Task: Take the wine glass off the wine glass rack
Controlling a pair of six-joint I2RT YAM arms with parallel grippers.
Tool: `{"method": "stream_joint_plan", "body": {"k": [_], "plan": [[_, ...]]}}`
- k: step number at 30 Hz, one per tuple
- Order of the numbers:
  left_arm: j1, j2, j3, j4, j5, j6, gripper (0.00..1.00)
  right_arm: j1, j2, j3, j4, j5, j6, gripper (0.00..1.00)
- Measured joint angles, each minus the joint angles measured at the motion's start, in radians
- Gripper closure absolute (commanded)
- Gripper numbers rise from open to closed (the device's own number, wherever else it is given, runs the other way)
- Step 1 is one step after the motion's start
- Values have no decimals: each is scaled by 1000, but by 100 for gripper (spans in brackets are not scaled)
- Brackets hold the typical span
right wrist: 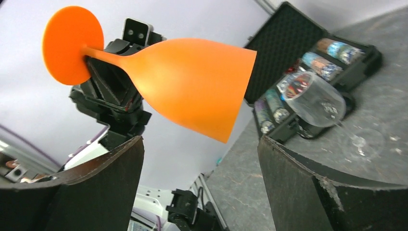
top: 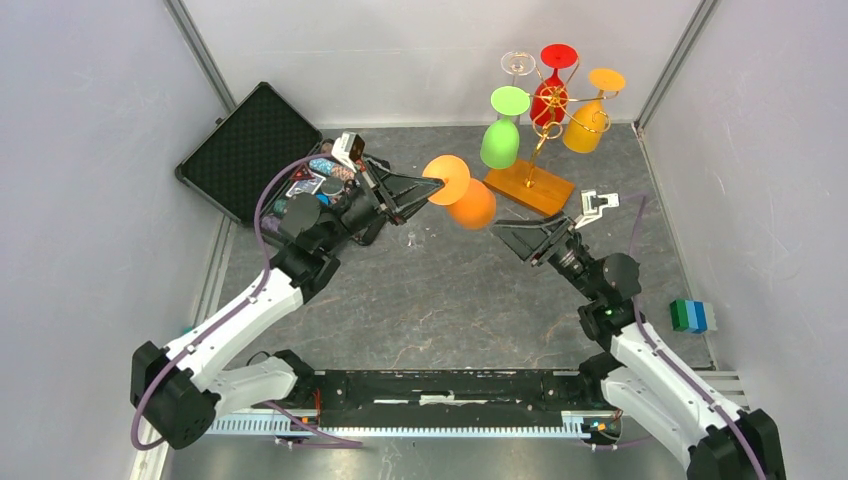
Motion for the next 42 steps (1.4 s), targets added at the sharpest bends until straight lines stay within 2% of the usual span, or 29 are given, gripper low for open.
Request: {"method": "stream_joint_plan", "body": {"k": [4, 7, 11, 12, 18, 20, 23, 27, 31, 38, 40, 41, 42], "plan": [[-14, -42, 0, 14, -8, -12, 98, 56, 42, -41, 200, 18, 35, 8], [-16, -56, 0, 40, -8, -39, 98, 96, 54, -41, 291, 29, 32, 10], [-19, -68, 0, 64, -11, -72, 98, 134, 67, -27, 399, 39, 16, 17], [-21, -72, 0, 74, -12, -83, 98, 140, 75, -22, 423, 40, 13, 20], [-23, -103, -13, 141, -28, -135, 98, 176, 151, -1, 571, 44, 1, 58], [-24, -110, -21, 172, -34, -158, 98, 188, 183, -1, 637, 51, 3, 66], [-24, -124, -33, 195, -39, -176, 98, 200, 217, 0, 710, 59, 2, 67], [-24, -146, -49, 203, -56, -185, 98, 216, 250, 13, 760, 64, -2, 55], [-25, -156, -63, 211, -69, -207, 98, 234, 286, 57, 784, 61, -8, 56], [-24, -160, -105, 264, -117, -277, 98, 246, 341, 130, 792, 37, -2, 85], [-24, -167, -117, 265, -140, -296, 98, 249, 338, 132, 798, 29, 7, 97], [-24, -171, -122, 264, -150, -303, 96, 251, 335, 134, 800, 21, 13, 100], [-24, -172, -125, 263, -158, -308, 85, 253, 332, 135, 800, 18, 16, 100]]}}
